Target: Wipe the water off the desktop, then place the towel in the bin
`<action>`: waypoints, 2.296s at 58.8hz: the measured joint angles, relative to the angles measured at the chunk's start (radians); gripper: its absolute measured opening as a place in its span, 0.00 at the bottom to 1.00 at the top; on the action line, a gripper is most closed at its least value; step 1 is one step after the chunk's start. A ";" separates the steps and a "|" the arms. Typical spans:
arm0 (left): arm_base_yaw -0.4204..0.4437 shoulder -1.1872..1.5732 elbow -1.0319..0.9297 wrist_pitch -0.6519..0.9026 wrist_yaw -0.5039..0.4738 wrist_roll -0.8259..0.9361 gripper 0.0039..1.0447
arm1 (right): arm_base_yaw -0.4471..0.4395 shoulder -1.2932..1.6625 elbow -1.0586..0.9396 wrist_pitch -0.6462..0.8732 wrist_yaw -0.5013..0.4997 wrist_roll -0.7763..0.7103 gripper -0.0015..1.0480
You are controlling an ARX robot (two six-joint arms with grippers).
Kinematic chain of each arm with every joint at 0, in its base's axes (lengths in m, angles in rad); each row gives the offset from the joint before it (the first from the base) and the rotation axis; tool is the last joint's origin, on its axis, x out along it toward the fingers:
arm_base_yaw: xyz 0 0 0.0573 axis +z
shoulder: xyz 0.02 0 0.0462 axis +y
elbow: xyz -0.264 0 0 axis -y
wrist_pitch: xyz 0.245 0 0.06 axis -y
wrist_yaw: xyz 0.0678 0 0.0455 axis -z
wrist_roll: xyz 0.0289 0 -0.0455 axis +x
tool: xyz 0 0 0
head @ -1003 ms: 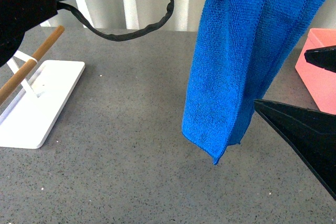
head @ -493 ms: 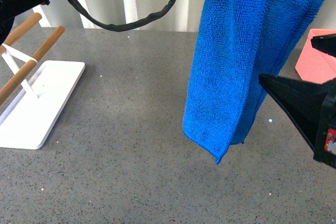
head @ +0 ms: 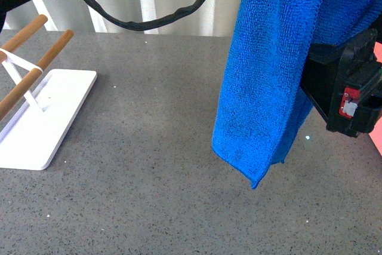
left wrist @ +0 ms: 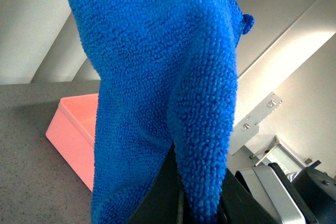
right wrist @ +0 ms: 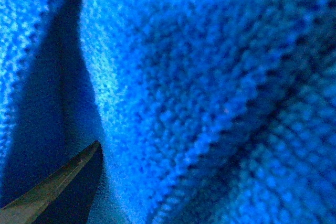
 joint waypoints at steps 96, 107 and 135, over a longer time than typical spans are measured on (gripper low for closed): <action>0.187 0.092 0.000 -0.284 -0.057 0.245 0.95 | -0.052 -0.079 0.002 -0.109 0.098 0.020 0.04; 0.294 0.112 0.003 -0.454 -0.084 0.371 0.94 | -0.059 -0.093 0.002 -0.121 0.106 0.019 0.04; 0.565 -0.180 -0.068 -0.801 0.161 0.675 0.94 | -0.067 -0.094 0.002 -0.127 0.120 0.019 0.04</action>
